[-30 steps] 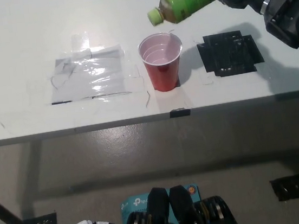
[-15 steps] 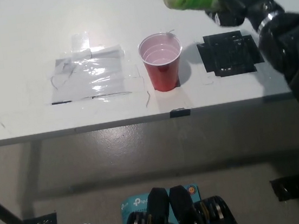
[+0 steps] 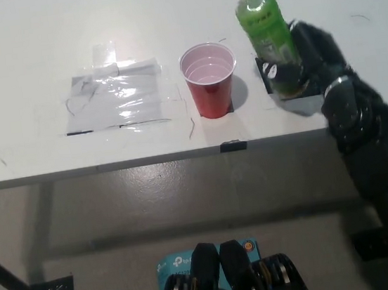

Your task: The robot uses its right hand to pick up a bottle kept in the middle of the desk and tilt it into a cup kept next to it to pour water out

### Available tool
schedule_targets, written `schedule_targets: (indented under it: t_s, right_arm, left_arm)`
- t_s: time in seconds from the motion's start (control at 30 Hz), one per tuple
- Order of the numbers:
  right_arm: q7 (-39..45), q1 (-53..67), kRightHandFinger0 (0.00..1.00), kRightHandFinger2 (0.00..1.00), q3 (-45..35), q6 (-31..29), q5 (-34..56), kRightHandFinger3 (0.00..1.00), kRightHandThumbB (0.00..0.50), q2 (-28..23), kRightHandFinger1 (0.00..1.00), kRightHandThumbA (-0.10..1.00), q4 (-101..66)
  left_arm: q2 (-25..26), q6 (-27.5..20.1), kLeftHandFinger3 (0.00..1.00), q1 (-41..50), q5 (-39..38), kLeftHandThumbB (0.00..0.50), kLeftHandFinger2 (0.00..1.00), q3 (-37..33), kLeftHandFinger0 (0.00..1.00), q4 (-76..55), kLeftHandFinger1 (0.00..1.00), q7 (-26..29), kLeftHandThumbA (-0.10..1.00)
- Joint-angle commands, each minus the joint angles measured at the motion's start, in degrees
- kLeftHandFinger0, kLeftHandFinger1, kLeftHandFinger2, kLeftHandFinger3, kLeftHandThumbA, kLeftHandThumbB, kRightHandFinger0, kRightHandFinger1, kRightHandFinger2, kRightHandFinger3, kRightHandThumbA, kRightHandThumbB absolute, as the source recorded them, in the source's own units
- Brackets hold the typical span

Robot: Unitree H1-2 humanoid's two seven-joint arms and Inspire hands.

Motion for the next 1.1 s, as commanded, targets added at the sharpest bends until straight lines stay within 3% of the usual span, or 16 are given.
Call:
schedule_targets:
  t_s: [0.0,0.3,0.33,0.4,0.53,0.7,0.87,0.93,0.97,1.03,1.07]
  right_arm:
    - [2.27,-4.4,0.0,0.03,-15.14,-1.58,31.65,0.29,0.007,6.88,0.0,-0.1,-4.05]
    - [-1.14,-4.26,0.0,0.0,-15.52,-9.99,31.13,0.23,0.055,10.01,0.0,-0.1,-1.17]
    - [-2.3,-3.95,0.0,0.01,-15.54,-10.7,30.67,0.24,0.057,10.33,0.0,-0.1,-1.23]
    - [-3.65,-3.47,0.0,0.01,-14.86,-11.86,29.06,0.26,0.057,10.23,0.0,-0.1,-1.31]
    - [-6.68,-2.29,0.0,0.0,-12.33,-17.51,25.38,0.32,0.036,8.9,0.0,-0.1,0.39]
    - [-13.49,-1.61,0.0,0.0,-6.98,-23.93,16.71,0.31,0.022,5.31,0.0,-0.1,2.86]
    - [-17.0,-2.51,0.0,0.0,-1.61,-25.86,11.16,0.32,0.018,1.71,0.0,-0.1,4.79]
    - [-19.13,-3.28,0.0,0.0,1.23,-26.08,8.27,0.27,0.062,-0.18,0.0,-0.1,5.3]
    - [-19.67,-3.46,0.0,0.0,2.24,-27.08,7.78,0.24,0.1,-0.92,0.0,-0.1,5.86]
    - [-20.5,-3.64,0.0,0.0,3.64,-27.77,7.86,0.24,0.224,-1.66,0.0,-0.1,6.53]
    - [-20.86,-4.14,0.0,0.0,4.17,-27.95,7.86,0.23,0.242,-1.91,0.0,-0.1,6.97]
  left_arm:
    - [1.23,0.25,1.0,0.65,0.75,0.439,1.0,0.96,1.0,-1.41,1.0,0.88,1.0]
    - [1.29,0.77,1.0,0.17,1.28,0.443,1.0,0.78,1.0,-1.67,1.0,0.83,1.0]
    - [1.23,0.35,1.0,0.2,0.75,0.409,1.0,0.96,1.0,-1.57,1.0,0.77,1.0]
    - [0.88,0.15,1.0,0.32,-0.01,0.407,1.0,1.25,1.0,-1.32,1.0,0.72,1.0]
    - [0.89,0.52,1.0,0.22,0.39,0.44,1.0,1.14,1.0,-1.32,1.0,0.49,1.0]
    - [0.8,0.32,1.0,0.7,0.05,0.397,1.0,1.25,1.0,-1.5,1.0,0.8,1.0]
    - [1.03,0.03,1.0,0.63,0.81,0.402,1.0,1.13,1.0,-1.4,1.0,1.05,1.0]
    - [1.15,-0.17,1.0,0.17,0.82,0.405,1.0,1.32,1.0,-1.3,1.0,1.05,1.0]
    - [1.02,0.05,1.0,0.23,0.49,0.411,1.0,1.49,1.0,-1.25,1.0,1.04,1.0]
    - [1.09,0.02,1.0,0.22,0.52,0.403,1.0,1.48,1.0,-1.4,1.0,1.0,1.0]
    - [1.16,-0.02,1.0,-0.01,0.52,0.404,1.0,1.61,1.0,-1.45,1.0,1.02,1.0]
